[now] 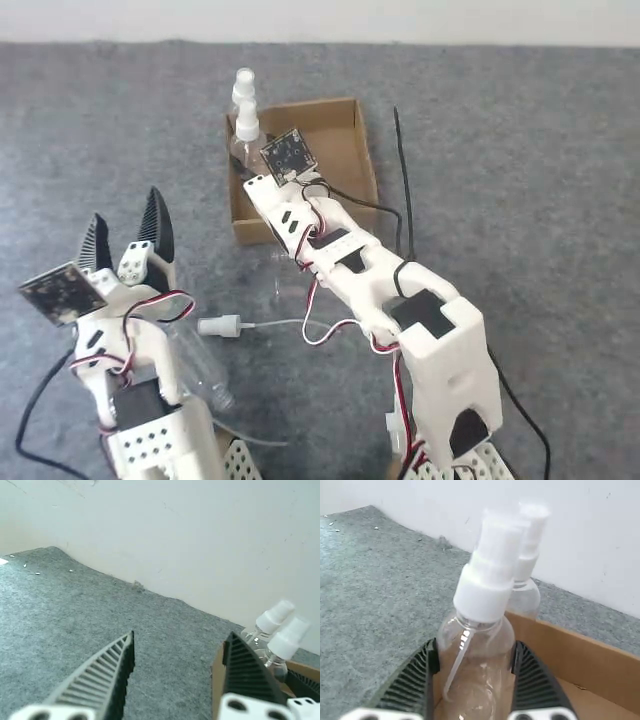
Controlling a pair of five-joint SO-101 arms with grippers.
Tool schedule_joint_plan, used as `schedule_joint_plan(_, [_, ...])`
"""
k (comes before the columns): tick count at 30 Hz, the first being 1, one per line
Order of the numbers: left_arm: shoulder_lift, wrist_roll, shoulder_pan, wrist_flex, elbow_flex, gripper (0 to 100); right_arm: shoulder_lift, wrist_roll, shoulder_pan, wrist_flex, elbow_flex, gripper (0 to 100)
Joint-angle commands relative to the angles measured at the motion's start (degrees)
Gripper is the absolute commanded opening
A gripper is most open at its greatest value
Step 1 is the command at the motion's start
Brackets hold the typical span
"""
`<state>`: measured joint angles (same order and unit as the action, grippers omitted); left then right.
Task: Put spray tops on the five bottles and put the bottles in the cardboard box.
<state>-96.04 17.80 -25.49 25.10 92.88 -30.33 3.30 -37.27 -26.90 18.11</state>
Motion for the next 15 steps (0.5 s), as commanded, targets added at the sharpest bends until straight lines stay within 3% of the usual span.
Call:
schedule_joint_plan(1, [-0.6, -0.4, -0.1, -1.9, -0.6, 27, 0.7, 1.0, 0.0, -0.8, -1.8, 12.5])
schedule_joint_plan(5, [-0.6, -0.4, -0.1, -1.9, -0.6, 27, 0.9, 1.0, 0.0, 3.2, -2.2, 19.8])
schedule_joint_plan(15, [-0.6, -0.4, -0.1, -1.9, -0.6, 27, 0.9, 0.9, 0.0, 5.2, -3.2, 20.3])
